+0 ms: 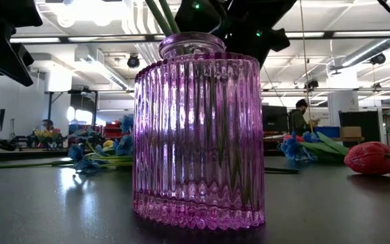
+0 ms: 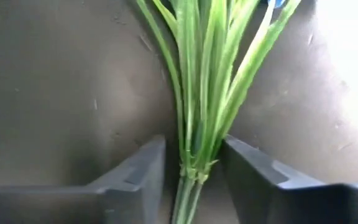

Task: Sort flowers into vase by color
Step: Put the bottom blue flowers into the violet vase

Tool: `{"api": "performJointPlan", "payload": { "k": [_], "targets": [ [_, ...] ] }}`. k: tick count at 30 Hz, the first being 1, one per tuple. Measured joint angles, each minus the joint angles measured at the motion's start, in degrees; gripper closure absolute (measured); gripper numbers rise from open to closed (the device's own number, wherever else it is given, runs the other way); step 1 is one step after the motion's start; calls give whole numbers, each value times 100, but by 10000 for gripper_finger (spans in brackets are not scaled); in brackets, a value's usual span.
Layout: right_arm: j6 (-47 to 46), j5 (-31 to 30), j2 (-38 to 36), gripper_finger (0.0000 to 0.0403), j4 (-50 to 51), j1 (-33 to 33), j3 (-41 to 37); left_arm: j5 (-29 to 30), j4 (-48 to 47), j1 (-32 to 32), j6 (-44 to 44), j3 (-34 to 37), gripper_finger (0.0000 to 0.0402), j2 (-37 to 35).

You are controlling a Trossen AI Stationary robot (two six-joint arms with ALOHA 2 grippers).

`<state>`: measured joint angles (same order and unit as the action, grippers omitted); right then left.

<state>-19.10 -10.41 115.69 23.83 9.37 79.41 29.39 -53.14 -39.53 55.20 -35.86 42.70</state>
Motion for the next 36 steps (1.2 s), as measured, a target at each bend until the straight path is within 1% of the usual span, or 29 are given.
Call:
{"api": "performJointPlan", "payload": {
  "k": [3, 5, 6, 9, 13, 16, 18, 20, 23, 25, 28, 30, 32, 34, 36],
  "targets": [
    [-205, 152, -71, 331, 259, 23, 7, 12, -67, 0, 43, 0, 325, -47],
    [-244, 168, -203, 369, 626, 74, -7, 12, -96, 0, 57, 0, 325, -87],
    [-234, 182, -285, 379, 873, 106, -20, 14, -114, 0, 61, 0, 325, -105],
    [-259, 212, -550, 379, 1487, 195, -39, 90, -130, 0, 66, 0, 325, -153],
    [-393, 302, -937, 370, 2439, 315, -41, 215, -138, 0, 88, 0, 325, -202],
    [-546, 351, -1024, 359, 2988, 461, -55, 266, -138, 0, 88, 0, 325, -225],
    [-606, 549, -1055, 345, 3175, 526, -74, 266, -138, 0, 118, 0, 325, -235],
    [-656, 825, -1062, 319, 3272, 561, -125, 266, -137, 0, 145, 0, 325, -239],
    [-658, 909, -1060, 269, 3261, 590, -199, 266, -136, 0, 194, 0, 325, -241],
    [-567, 893, -1069, 237, 3070, 588, -199, 266, -134, 0, 234, 0, 325, -237],
    [-164, 872, -1097, 205, 2580, 588, -196, 265, -90, 0, 238, 0, 325, -225],
    [199, 718, -1076, 194, 2312, 588, -190, 264, -95, 0, 239, 0, 325, -230],
    [478, 437, -984, 191, 2302, 588, -188, 264, -94, 0, 238, 0, 325, -232],
    [681, 82, -859, 193, 2289, 576, -195, 264, -90, 0, 237, 0, 325, -232],
    [786, -8, -734, 199, 2154, 537, -226, 264, -93, 0, 236, 0, 325, -222]
  ]
}}
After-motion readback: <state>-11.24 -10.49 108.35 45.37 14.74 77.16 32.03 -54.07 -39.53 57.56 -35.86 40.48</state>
